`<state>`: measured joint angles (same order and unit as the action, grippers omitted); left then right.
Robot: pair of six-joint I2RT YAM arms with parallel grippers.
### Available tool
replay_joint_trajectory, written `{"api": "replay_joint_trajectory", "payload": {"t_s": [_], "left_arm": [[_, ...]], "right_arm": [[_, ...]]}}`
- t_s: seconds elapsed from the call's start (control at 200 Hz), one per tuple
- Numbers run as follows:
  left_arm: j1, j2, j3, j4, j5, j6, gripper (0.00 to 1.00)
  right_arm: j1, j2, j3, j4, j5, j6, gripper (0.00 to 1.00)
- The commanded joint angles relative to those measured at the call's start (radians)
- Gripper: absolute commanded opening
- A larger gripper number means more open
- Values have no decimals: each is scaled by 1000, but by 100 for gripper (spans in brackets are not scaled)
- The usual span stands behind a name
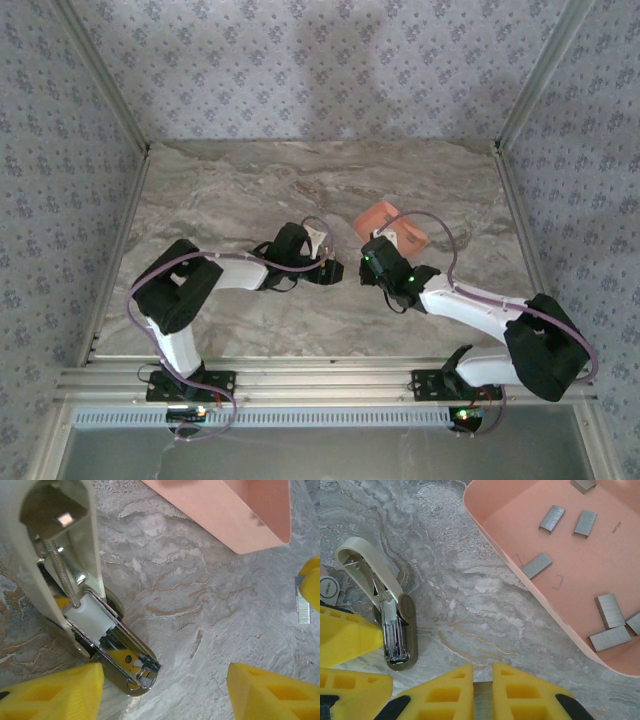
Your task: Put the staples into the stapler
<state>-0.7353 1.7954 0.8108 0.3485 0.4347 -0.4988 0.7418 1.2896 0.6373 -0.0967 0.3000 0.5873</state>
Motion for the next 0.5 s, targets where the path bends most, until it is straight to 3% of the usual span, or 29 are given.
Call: {"api": "replay_joint_trajectory", "payload": {"t_s": [0.0, 0.245, 0.495], "left_arm": [[-7, 7, 22, -2, 26, -7, 66], [-6, -82, -37, 14, -27, -12, 68], [7, -274, -166, 25, -181, -14, 72]], "right_arm": [[-4, -18, -9, 20, 6, 5, 13], [2, 9, 16, 53, -43, -27, 13], [39, 115, 90, 92, -71, -44, 13]]}}
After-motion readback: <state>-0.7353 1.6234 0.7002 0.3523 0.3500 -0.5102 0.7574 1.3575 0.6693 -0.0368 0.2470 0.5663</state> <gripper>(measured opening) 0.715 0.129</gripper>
